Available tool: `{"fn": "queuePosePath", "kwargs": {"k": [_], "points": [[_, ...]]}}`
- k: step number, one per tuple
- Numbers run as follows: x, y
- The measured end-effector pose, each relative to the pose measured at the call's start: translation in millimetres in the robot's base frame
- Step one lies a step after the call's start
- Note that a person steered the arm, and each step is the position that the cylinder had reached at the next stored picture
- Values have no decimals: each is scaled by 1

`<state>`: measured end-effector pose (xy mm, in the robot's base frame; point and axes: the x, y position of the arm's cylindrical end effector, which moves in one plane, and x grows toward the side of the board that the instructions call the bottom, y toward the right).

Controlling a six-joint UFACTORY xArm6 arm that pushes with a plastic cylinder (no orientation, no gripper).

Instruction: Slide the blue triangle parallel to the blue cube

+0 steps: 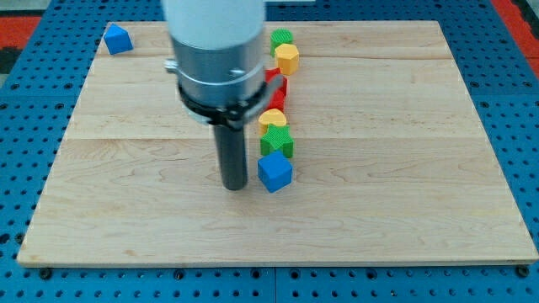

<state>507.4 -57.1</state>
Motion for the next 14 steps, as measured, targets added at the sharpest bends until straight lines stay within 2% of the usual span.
{"fn": "queuePosePath", "kwargs": {"k": [1,2,3,4,5,6,7,8,9,10,11,12,14], "points": [[-55,-20],[-136,-84],[-240,-89],[-314,-119],[-309,-207],[-284,-212],[-263,-96],[-243,-77],[-279,-96],[-258,-155],[-189,-135],[-137,-96],[-160,-116]]}}
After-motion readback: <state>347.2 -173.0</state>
